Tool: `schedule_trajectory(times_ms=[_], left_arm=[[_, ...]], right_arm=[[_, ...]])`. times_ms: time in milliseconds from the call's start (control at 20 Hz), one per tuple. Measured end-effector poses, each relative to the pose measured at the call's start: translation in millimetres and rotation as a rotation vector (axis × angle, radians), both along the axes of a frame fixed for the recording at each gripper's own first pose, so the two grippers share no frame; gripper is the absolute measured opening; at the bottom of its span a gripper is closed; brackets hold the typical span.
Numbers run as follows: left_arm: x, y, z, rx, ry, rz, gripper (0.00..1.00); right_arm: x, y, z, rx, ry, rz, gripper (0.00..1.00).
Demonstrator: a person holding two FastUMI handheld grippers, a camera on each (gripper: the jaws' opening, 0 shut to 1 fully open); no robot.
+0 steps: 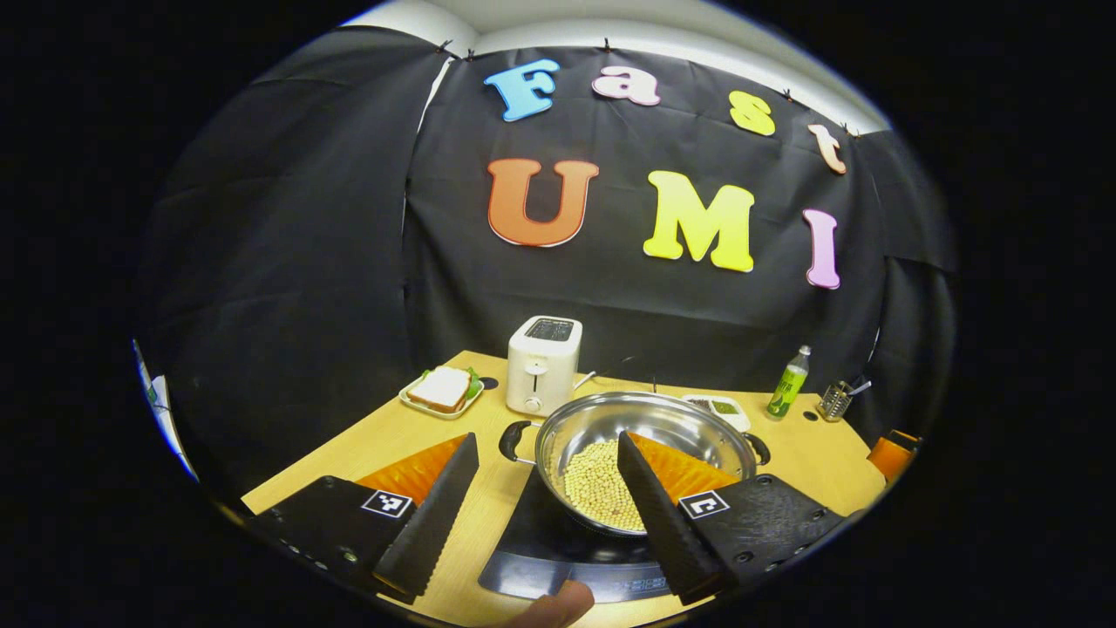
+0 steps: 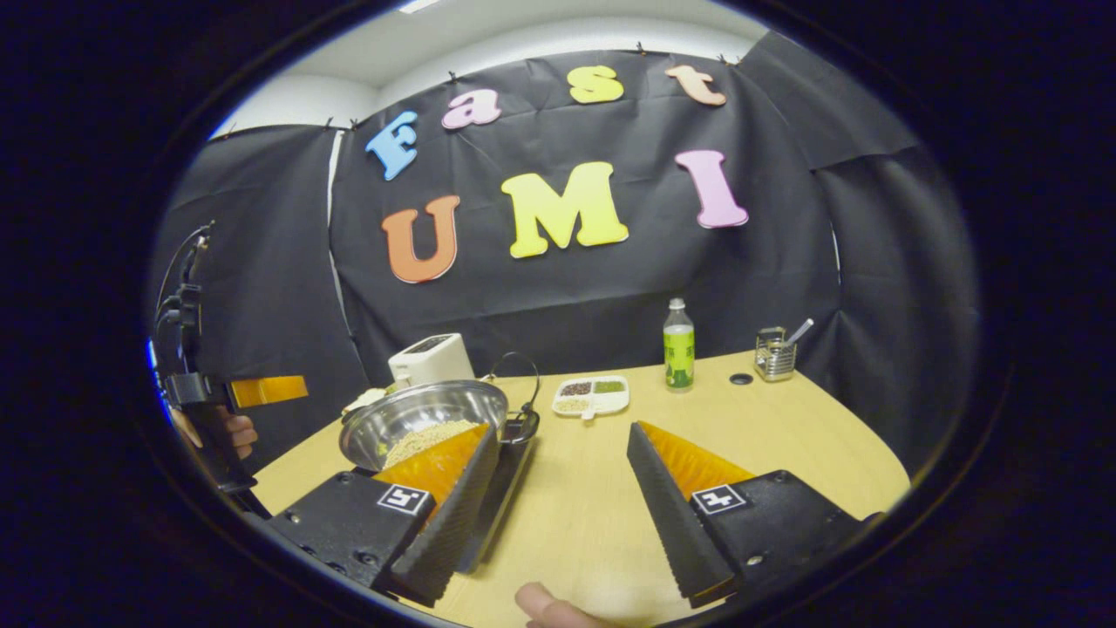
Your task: First push the handle of the pot to place it horizontally, then grasp the pot with both hands and set it on the induction cooktop.
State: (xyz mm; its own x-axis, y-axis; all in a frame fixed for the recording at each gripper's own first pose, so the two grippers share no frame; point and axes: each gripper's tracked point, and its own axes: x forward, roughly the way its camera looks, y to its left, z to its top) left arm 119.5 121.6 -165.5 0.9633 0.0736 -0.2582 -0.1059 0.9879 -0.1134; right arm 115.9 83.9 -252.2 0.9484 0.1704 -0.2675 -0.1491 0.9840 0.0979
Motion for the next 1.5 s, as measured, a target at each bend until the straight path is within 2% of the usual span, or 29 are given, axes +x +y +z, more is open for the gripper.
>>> schedule_trajectory(times_ms=[350,600,750,900,1150,1300,1400,1500], left_arm=[[-29.7,-17.8,34.9,0.044,-0.098,0.007,0.96],[-65.5,-38.2,79.0,0.090,-0.231,0.031,0.95],[-90.1,-54.4,117.4,0.112,-0.370,0.035,0.95],[-113.2,-64.1,117.3,0.154,-0.349,0.049,0.95],[-135.6,-101.9,134.3,0.143,-0.349,-0.042,0.94],[-141.6,-104.7,141.8,0.173,-0.364,-0.026,0.95],[-147.6,-114.6,146.7,0.155,-0.377,-0.041,0.95],[-152.0,-120.9,145.0,0.120,-0.377,-0.058,0.95]], right_arm=[[-23.0,-25.7,33.2,-0.108,-0.110,-0.039,0.95],[-44.4,-48.5,69.5,-0.045,-0.122,-0.068,0.93],[-55.1,-64.9,107.0,-0.024,-0.185,-0.074,0.94],[-71.2,-86.5,135.4,-0.034,-0.220,-0.094,0.93],[-100.4,-111.9,180.2,-0.077,-0.297,-0.149,0.93],[-124.9,-112.1,202.5,-0.100,-0.363,-0.139,0.93],[-138.9,-113.0,207.6,-0.127,-0.390,-0.148,0.92],[-146.9,-125.7,201.0,-0.143,-0.370,-0.209,0.94]])
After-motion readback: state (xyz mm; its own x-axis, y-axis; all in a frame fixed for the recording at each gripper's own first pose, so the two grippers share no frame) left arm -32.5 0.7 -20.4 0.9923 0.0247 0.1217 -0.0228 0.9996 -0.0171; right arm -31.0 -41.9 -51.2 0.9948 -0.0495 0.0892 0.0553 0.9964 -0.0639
